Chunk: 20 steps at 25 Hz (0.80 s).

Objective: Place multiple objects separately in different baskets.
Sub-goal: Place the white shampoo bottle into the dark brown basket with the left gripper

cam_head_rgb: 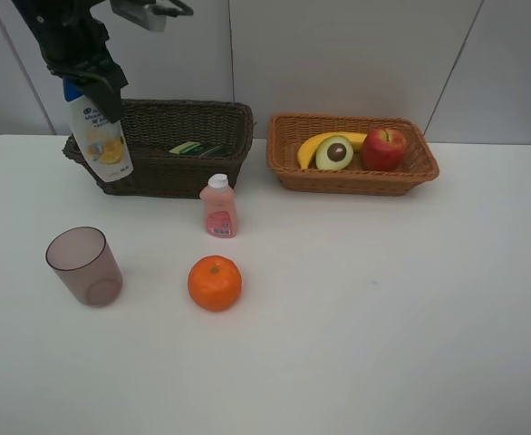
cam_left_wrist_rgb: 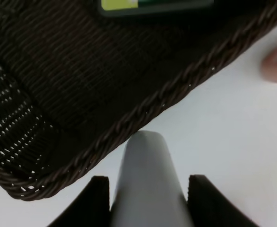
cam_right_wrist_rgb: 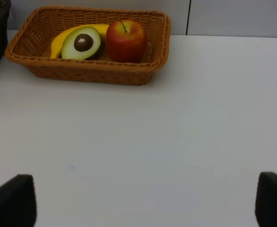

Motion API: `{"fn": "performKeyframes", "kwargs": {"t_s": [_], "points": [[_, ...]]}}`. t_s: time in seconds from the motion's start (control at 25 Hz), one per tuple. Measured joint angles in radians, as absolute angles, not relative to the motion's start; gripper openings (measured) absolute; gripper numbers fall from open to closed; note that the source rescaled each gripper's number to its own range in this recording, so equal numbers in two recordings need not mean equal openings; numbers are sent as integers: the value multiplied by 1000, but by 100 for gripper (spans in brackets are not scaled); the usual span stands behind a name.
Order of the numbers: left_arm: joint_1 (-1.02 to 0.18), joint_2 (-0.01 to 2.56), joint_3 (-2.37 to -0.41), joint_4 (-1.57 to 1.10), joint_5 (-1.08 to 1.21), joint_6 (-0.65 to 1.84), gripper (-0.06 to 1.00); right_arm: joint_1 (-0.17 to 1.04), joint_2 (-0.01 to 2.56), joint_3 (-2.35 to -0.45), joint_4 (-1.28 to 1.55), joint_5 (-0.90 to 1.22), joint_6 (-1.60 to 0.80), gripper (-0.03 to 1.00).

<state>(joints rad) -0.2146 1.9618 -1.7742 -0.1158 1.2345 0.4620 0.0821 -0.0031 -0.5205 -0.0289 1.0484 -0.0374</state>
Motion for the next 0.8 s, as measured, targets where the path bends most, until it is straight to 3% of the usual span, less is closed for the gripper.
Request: {"fn": "performKeyframes", "kwargs": {"t_s": [0.4, 0.8], "points": [[-215, 1962, -1898, -67, 1229, 426, 48, 82, -3, -521, -29, 1048, -37, 97], [-215, 1979, -1902, 78, 1140, 430, 48, 82, -3, -521, -29, 1048, -37, 97]]}}
